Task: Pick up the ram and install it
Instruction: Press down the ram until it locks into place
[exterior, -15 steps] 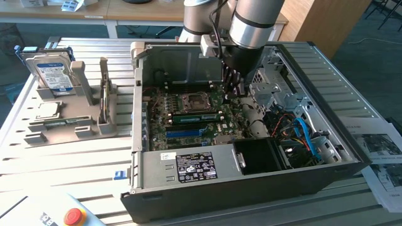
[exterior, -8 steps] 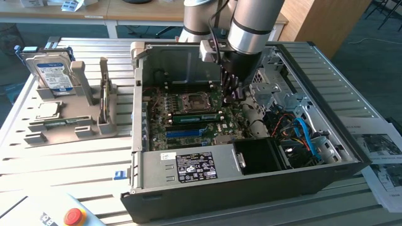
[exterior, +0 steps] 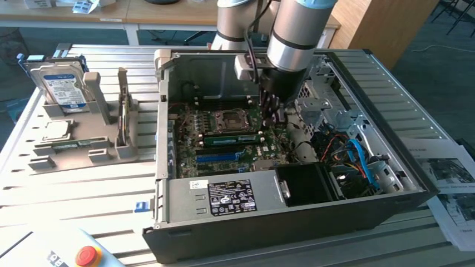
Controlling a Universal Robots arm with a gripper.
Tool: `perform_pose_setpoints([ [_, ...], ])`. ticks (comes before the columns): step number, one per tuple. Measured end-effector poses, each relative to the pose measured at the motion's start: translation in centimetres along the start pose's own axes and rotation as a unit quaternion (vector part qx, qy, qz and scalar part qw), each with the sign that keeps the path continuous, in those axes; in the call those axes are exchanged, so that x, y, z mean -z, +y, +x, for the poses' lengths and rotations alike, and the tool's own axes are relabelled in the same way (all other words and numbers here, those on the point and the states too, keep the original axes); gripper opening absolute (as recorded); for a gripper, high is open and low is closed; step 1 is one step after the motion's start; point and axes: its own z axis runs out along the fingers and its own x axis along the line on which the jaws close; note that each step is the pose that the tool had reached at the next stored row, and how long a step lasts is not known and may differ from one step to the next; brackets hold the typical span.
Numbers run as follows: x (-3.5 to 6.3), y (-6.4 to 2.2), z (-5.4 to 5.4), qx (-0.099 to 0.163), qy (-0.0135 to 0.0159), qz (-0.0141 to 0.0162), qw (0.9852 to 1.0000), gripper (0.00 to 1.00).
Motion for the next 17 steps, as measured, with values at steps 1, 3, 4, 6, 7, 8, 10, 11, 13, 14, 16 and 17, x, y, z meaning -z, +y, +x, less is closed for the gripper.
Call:
perform_pose_setpoints([
  [1,-0.2,0.0,0.0,0.0,0.0,0.0,1.0,0.1],
  [3,-0.55,-0.01,0.0,0.0,0.0,0.0001,1.0,0.1],
  [4,-0.72,-0.01,0.0,0.0,0.0,0.0001,1.0,0.1],
  [6,-0.8,-0.01,0.01,-0.001,0.0,0.0001,1.0,0.1],
  [7,-0.8,-0.01,0.0,-0.001,0.0,0.0001,1.0,0.1],
  [8,-0.8,-0.01,0.0,-0.001,0.0,0.0001,1.0,0.1],
  [10,-0.81,-0.01,-0.01,-0.001,0.0,0.0001,1.0,0.1],
  [11,-0.82,0.0,-0.08,-0.001,0.0,0.0001,1.0,0.1],
  [13,-0.85,-0.01,-0.25,-0.001,-0.0001,0.0001,1.0,0.1],
  [14,-0.84,-0.01,-0.26,-0.001,0.0,0.0001,1.0,0.1],
  [16,-0.84,-0.01,-0.26,-0.001,0.0,0.0001,1.0,0.1],
  [17,-0.87,-0.01,-0.26,-0.001,0.0,0.0001,1.0,0.1],
])
